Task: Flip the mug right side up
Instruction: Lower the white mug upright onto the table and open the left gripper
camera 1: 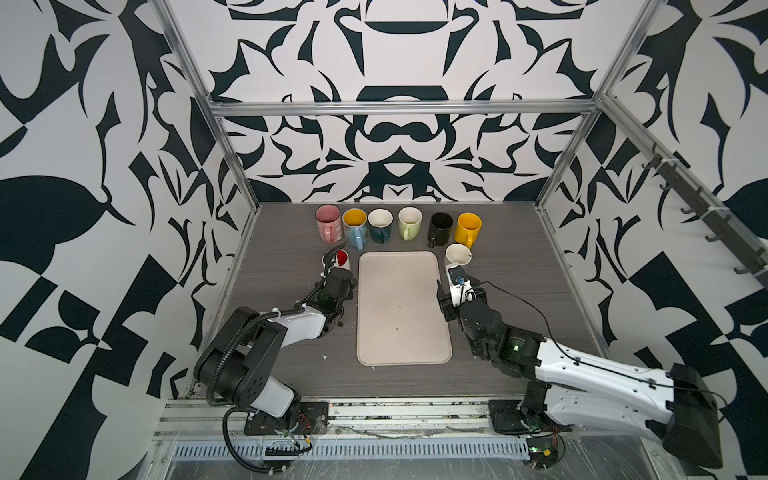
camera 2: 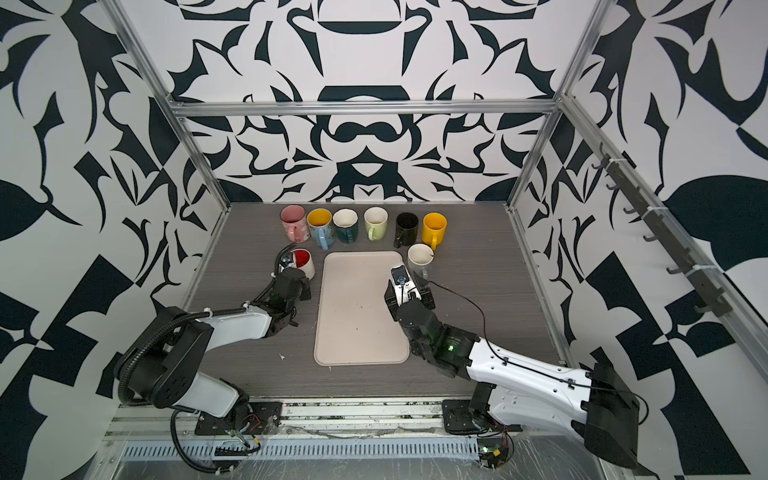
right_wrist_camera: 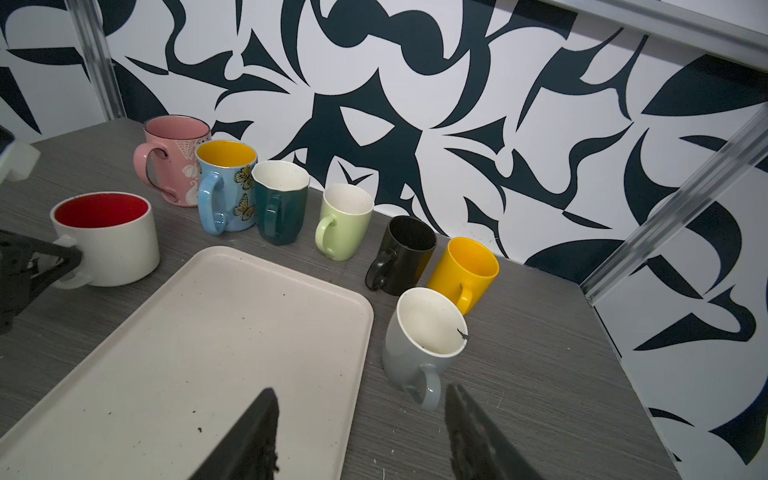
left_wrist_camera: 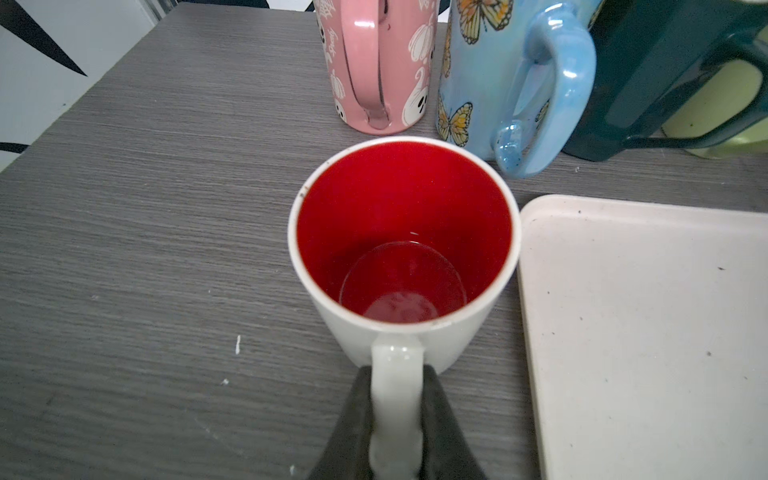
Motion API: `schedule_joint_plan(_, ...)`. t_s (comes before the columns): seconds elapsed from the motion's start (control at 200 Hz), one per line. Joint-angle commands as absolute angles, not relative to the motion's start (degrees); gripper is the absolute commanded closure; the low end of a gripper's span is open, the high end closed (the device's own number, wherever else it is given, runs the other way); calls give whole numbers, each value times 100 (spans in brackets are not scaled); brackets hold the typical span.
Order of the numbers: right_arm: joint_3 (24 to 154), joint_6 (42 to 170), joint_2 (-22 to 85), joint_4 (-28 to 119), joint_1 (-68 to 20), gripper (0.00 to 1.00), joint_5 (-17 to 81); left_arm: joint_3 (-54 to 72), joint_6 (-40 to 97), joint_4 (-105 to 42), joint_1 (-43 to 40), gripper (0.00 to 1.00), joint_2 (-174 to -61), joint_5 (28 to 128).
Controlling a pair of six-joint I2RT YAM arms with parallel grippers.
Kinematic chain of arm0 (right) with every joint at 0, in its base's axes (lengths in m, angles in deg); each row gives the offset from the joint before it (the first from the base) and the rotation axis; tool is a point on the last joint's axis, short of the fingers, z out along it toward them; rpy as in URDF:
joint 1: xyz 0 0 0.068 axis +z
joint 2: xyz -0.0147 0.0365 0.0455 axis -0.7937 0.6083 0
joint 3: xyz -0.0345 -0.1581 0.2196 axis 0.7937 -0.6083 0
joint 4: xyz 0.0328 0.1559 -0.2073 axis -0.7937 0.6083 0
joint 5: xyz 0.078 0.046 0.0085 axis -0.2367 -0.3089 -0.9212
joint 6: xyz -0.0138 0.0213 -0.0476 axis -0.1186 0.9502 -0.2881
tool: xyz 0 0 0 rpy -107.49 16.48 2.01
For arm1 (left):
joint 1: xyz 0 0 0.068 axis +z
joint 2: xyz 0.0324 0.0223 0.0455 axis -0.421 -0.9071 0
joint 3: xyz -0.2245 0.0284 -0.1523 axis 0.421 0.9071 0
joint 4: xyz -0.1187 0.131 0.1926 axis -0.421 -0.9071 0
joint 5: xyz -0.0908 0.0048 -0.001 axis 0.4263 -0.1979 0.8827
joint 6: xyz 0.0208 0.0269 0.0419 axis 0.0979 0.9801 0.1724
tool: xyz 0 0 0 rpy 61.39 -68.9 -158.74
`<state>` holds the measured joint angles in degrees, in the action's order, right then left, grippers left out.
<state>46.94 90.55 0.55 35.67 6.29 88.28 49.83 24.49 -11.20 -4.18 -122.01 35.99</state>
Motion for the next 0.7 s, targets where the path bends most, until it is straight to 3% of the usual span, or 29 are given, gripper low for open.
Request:
schedule_joint_plan(0.0,4749,9187,14,3475,600,36,8846,4967,2367,-1243,-455,100,-12139,3539)
schedule_joint_plan(0.49,4685,9235,-82,3503,599,36,8847,4992,2257,-1524,-481,100,-11996,3607)
schedule_joint_plan(0.695,4645,9257,-127,3496,601,36,8854,4983,2222,-1649,-499,84,-11914,3620)
